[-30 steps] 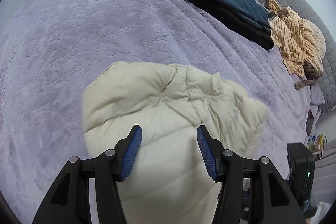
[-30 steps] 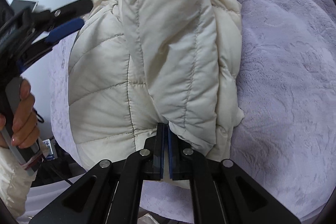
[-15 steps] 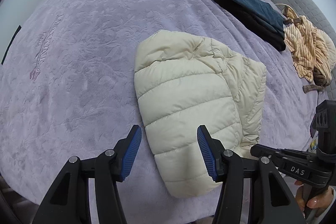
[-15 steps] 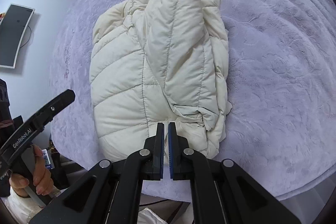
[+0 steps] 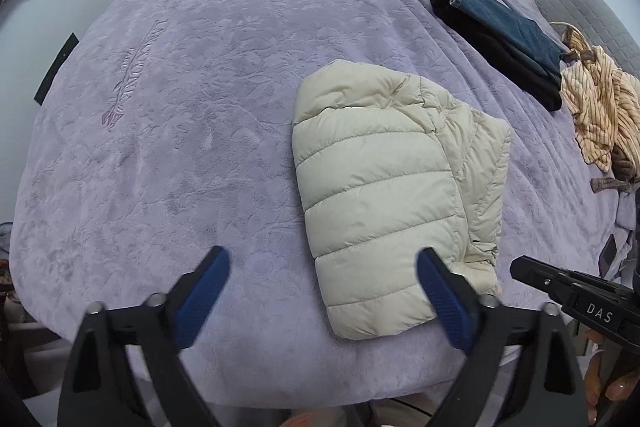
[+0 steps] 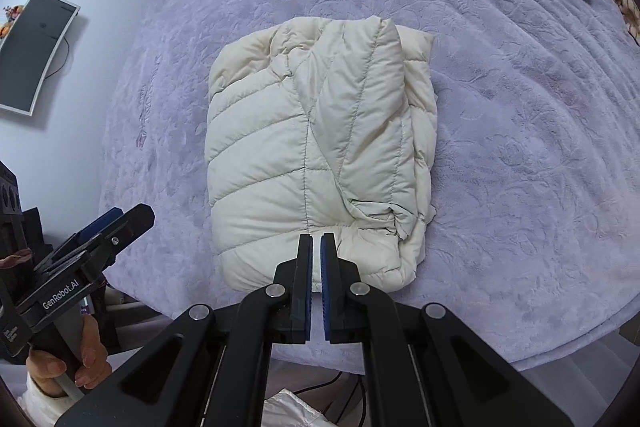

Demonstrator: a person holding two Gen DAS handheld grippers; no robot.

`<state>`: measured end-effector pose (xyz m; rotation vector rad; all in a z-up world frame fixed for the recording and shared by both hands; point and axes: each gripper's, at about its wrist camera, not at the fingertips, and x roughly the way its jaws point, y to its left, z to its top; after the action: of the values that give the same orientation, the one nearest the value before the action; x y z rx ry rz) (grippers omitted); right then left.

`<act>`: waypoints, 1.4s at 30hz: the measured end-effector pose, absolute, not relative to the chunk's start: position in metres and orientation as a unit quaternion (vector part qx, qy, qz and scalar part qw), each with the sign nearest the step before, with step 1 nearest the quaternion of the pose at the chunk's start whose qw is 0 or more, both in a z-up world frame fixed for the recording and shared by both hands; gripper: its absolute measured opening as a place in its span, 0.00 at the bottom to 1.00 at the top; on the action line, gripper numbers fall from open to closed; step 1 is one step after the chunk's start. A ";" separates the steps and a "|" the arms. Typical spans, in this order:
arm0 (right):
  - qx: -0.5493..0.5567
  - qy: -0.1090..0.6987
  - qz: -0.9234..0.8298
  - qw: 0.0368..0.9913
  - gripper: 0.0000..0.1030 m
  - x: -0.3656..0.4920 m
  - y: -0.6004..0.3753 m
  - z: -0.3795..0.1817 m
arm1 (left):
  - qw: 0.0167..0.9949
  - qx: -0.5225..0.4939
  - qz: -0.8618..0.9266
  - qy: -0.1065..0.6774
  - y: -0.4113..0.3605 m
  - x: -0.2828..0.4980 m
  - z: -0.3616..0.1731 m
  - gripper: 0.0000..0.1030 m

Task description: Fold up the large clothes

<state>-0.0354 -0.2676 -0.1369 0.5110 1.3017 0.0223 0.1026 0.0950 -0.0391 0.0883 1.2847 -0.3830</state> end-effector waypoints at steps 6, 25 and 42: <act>0.203 0.582 0.005 0.788 0.99 -0.046 -0.271 -0.117 | 0.799 0.057 -0.151 0.579 0.094 0.083 -0.022 1.00; 0.143 0.525 -0.054 0.837 0.99 -0.068 -0.267 -0.050 | 0.820 0.047 -0.117 0.558 0.098 0.050 0.026 1.00; 0.145 0.522 -0.053 0.839 0.99 -0.072 -0.265 -0.047 | 0.826 0.048 -0.110 0.550 0.101 0.050 0.034 1.00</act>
<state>-0.0717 -0.2651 -0.0473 0.3062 1.1046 -0.1120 0.0498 0.1012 0.0337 0.1018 1.1692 -0.2335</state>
